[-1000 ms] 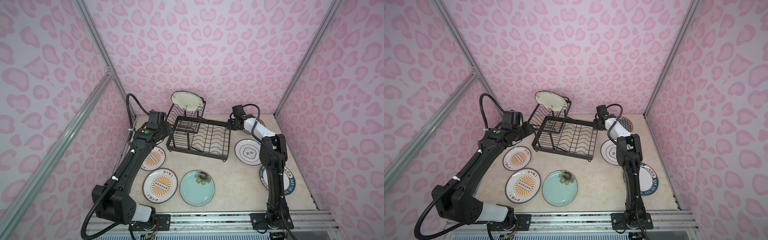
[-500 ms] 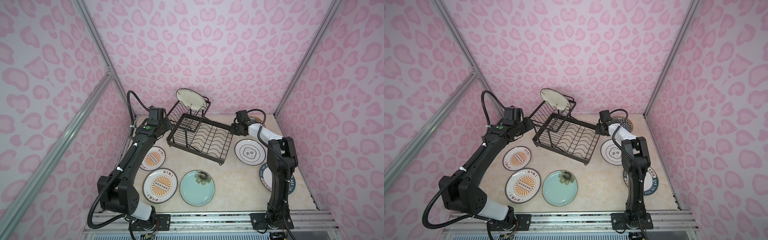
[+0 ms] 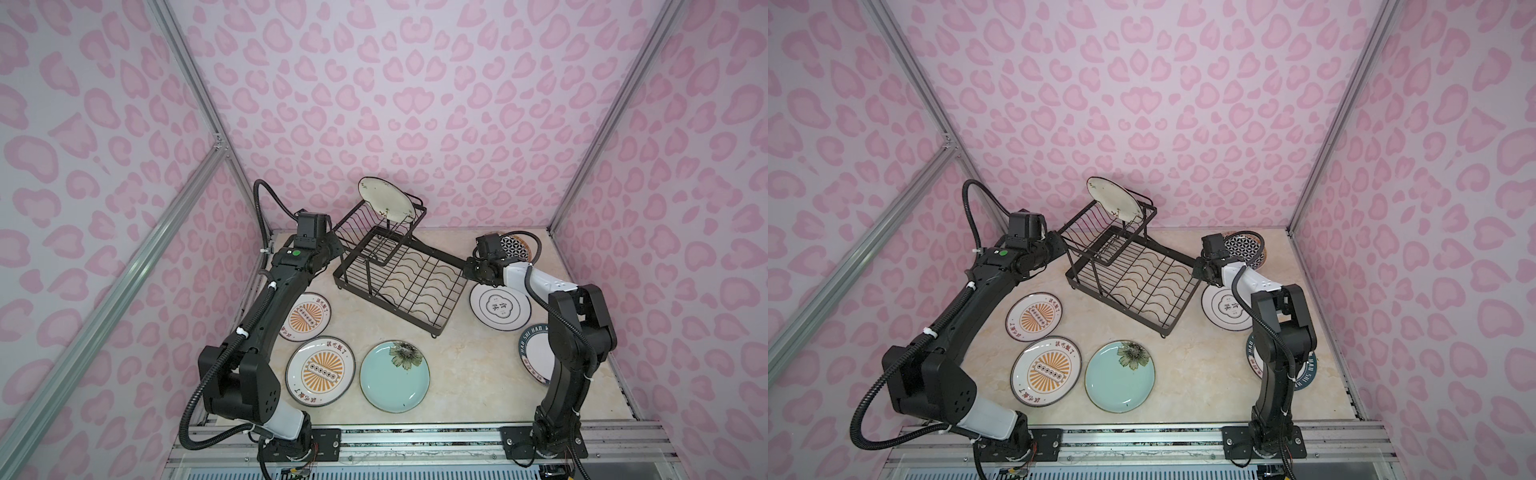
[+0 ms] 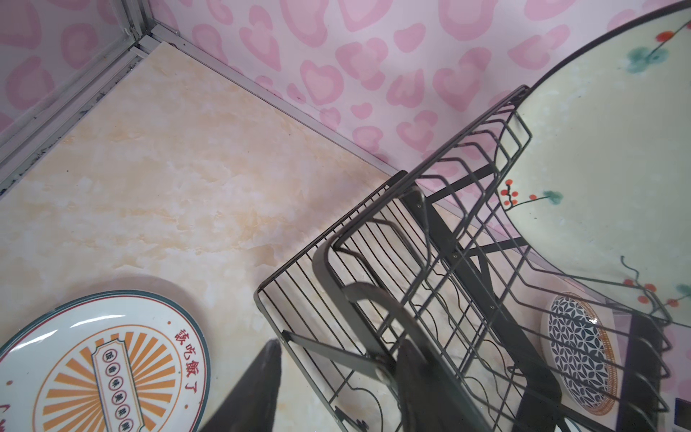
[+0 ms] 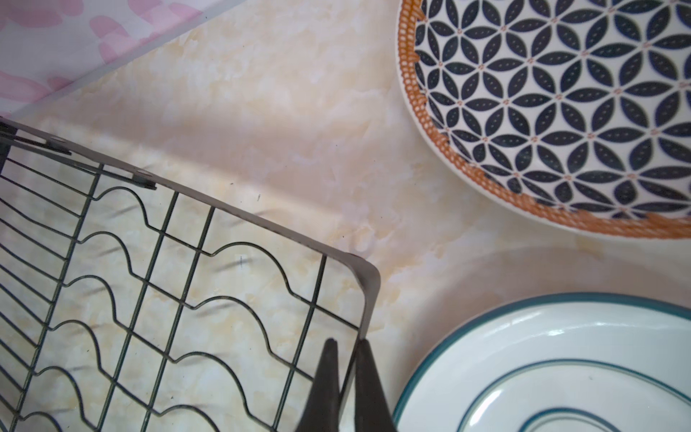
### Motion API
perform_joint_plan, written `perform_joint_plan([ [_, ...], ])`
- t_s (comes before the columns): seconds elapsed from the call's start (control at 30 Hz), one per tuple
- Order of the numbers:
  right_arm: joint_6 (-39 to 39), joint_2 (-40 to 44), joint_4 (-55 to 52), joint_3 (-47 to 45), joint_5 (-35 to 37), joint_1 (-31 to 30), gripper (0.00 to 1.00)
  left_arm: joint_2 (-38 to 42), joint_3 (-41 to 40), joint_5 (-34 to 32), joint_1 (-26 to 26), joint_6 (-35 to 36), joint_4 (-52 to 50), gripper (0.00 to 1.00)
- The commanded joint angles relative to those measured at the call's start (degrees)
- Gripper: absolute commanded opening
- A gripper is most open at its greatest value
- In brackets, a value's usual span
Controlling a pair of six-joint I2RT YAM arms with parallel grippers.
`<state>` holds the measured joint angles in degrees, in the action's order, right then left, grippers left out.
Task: Load plates into a dish rack
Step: Rotate the dish rack at the top-center of the table.
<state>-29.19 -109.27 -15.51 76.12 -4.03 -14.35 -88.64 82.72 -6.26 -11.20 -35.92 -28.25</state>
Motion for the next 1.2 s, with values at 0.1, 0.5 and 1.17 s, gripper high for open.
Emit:
perform_joint_plan([
  [0.1, 3.5, 2.4, -1.9, -3.4, -3.6, -0.8, 0.0, 0.6, -1.5, 0.8, 0.1, 0.4, -2.6, 0.52],
  [0.5, 4.4, 4.4, -1.4, -2.5, -4.6, 0.4, 0.13, 2.2, -1.2, 0.5, 0.1, 1.2, -3.6, 0.52],
  [1.17, 3.5, 12.6, 1.9, -5.7, -7.3, 5.2, 0.23, 10.0, -2.5, -1.5, 0.2, 2.2, -5.9, 0.59],
])
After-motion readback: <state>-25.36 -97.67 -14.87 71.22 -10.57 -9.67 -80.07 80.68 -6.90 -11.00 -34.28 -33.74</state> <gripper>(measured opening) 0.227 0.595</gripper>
